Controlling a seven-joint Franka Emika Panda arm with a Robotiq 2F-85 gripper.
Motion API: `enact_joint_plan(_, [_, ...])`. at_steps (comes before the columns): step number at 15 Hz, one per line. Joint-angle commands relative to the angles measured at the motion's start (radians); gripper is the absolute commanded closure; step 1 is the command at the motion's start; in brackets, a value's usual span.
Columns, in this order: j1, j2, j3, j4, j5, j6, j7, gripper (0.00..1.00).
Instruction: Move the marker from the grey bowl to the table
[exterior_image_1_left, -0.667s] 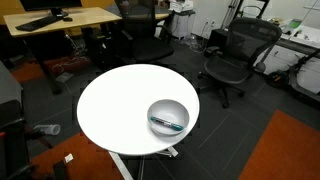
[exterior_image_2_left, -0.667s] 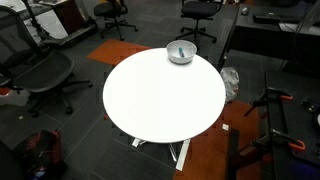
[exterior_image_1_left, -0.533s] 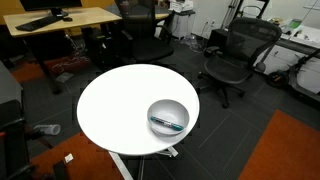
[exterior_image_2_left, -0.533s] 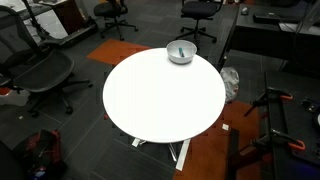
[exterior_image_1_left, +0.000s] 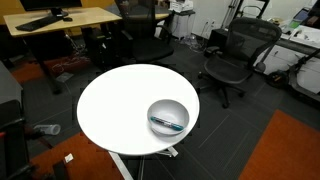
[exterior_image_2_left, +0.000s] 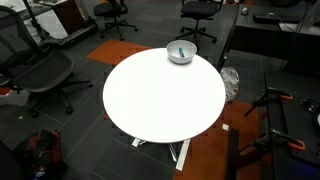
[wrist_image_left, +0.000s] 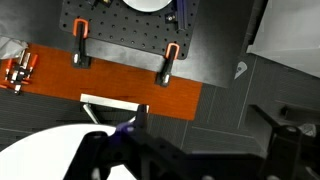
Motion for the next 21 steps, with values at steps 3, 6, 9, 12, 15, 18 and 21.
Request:
enact_joint_plan(3, [-0.053, 0.056, 0.015, 0.009, -0.05, 0.148, 0.009, 0.0])
enact_joint_plan(6, [-0.1, 0.111, 0.008, 0.023, -0.095, 0.264, 0.044, 0.0])
enact_joint_plan(9, [-0.155, 0.173, -0.001, 0.04, -0.118, 0.397, 0.1, 0.0])
enact_joint_plan(12, [-0.209, 0.242, -0.006, 0.063, -0.13, 0.506, 0.159, 0.0])
enact_joint_plan(15, [-0.261, 0.318, -0.008, 0.101, -0.141, 0.593, 0.226, 0.0])
enact_joint_plan(18, [-0.307, 0.414, -0.009, 0.162, -0.148, 0.672, 0.296, 0.0])
enact_joint_plan(21, [-0.338, 0.513, -0.007, 0.234, -0.157, 0.726, 0.368, 0.0])
